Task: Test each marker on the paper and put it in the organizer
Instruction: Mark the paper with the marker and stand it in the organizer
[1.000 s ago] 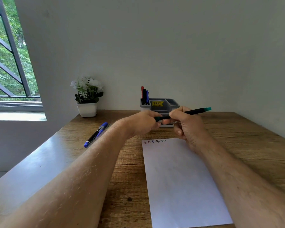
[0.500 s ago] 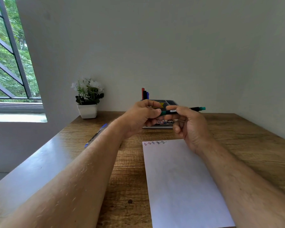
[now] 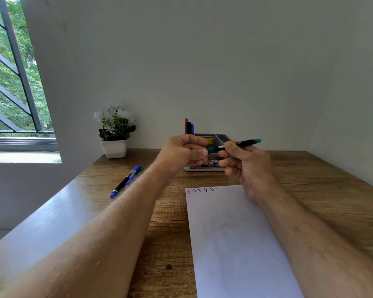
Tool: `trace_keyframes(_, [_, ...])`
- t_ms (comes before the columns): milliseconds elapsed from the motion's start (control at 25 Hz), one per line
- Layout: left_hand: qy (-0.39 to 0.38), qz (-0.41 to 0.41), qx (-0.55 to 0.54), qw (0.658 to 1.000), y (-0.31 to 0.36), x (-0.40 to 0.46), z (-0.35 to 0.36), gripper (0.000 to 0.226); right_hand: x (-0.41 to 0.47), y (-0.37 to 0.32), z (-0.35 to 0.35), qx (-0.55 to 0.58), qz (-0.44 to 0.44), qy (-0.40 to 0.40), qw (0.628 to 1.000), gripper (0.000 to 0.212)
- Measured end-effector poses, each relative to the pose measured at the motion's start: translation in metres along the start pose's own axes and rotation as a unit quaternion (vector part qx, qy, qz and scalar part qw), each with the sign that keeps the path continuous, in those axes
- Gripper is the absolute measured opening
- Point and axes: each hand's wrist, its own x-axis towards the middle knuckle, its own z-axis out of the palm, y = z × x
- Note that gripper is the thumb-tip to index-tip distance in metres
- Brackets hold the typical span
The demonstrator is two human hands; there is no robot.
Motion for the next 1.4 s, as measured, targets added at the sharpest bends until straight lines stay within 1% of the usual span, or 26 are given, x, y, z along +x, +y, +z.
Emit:
trace_keyframes(200, [0.007, 0.027, 0.019, 0.999, -0.002, 0.000, 0.003, 0.023, 0.000, 0.001, -0.001, 0.010, 0.021, 0.010, 1.000, 0.015])
trace_keyframes(320, [0.009, 0.036, 0.048, 0.998, -0.006, 0.002, 0.003, 0.025, -0.001, 0.002, -0.001, 0.002, 0.031, 0.021, 0.999, 0.018])
trace_keyframes(400, [0.011, 0.038, 0.043, 0.998, -0.007, 0.001, 0.004, 0.026, -0.001, 0.001, -0.001, 0.004, 0.031, 0.026, 0.999, 0.019])
trace_keyframes(480, [0.019, 0.038, 0.012, 0.999, -0.005, 0.000, 0.006, 0.028, -0.001, 0.001, 0.001, 0.009, 0.026, 0.036, 0.999, 0.018])
trace_keyframes(600, [0.055, 0.052, -0.059, 0.995, -0.006, 0.002, 0.008, 0.031, -0.003, 0.000, 0.010, 0.027, 0.027, 0.057, 0.998, 0.022])
trace_keyframes(720, [0.093, 0.085, -0.155, 0.980, -0.007, 0.006, 0.012, 0.027, -0.006, 0.000, 0.019, 0.040, 0.038, 0.055, 0.997, 0.027])
trace_keyframes(800, [0.136, 0.112, -0.219, 0.960, -0.003, 0.009, 0.011, 0.023, -0.008, 0.002, 0.021, -0.014, 0.042, 0.050, 0.998, 0.033])
trace_keyframes(840, [0.165, 0.135, -0.225, 0.951, -0.001, 0.010, 0.009, 0.021, -0.009, 0.003, 0.021, -0.081, 0.036, 0.052, 0.995, 0.035])
trace_keyframes(880, [0.192, 0.163, -0.210, 0.945, 0.001, 0.012, 0.005, 0.019, -0.011, 0.005, 0.020, -0.177, 0.015, 0.051, 0.983, 0.035])
trace_keyframes(920, [0.216, 0.193, -0.186, 0.939, 0.002, 0.013, 0.002, 0.017, -0.012, 0.008, 0.019, -0.288, -0.021, 0.042, 0.956, 0.035])
trace_keyframes(960, [0.236, 0.220, -0.159, 0.933, 0.003, 0.015, -0.001, 0.017, -0.013, 0.010, 0.018, -0.389, -0.067, 0.025, 0.918, 0.036])
trace_keyframes(1000, [0.253, 0.243, -0.132, 0.927, 0.003, 0.016, -0.003, 0.020, -0.015, 0.011, 0.019, -0.464, -0.108, 0.003, 0.879, 0.037])
trace_keyframes(1040, [0.267, 0.262, -0.104, 0.922, 0.004, 0.017, -0.005, 0.025, -0.015, 0.013, 0.020, -0.507, -0.134, -0.014, 0.851, 0.038])
trace_keyframes(1080, [0.279, 0.277, -0.077, 0.916, 0.005, 0.019, -0.007, 0.031, -0.014, 0.014, 0.020, -0.529, -0.149, -0.024, 0.835, 0.039])
trace_keyframes(1160, [0.298, 0.307, -0.025, 0.904, 0.010, 0.023, -0.009, 0.041, -0.008, 0.015, 0.019, -0.546, -0.162, -0.029, 0.821, 0.040])
trace_keyframes(1280, [0.317, 0.335, 0.034, 0.886, 0.017, 0.035, -0.007, 0.046, -0.002, 0.019, 0.018, -0.556, -0.168, -0.036, 0.813, 0.041])
trace_keyframes(1400, [0.309, 0.334, 0.118, 0.883, 0.017, 0.048, -0.003, 0.048, -0.002, 0.022, 0.018, -0.555, -0.179, -0.039, 0.812, 0.042])
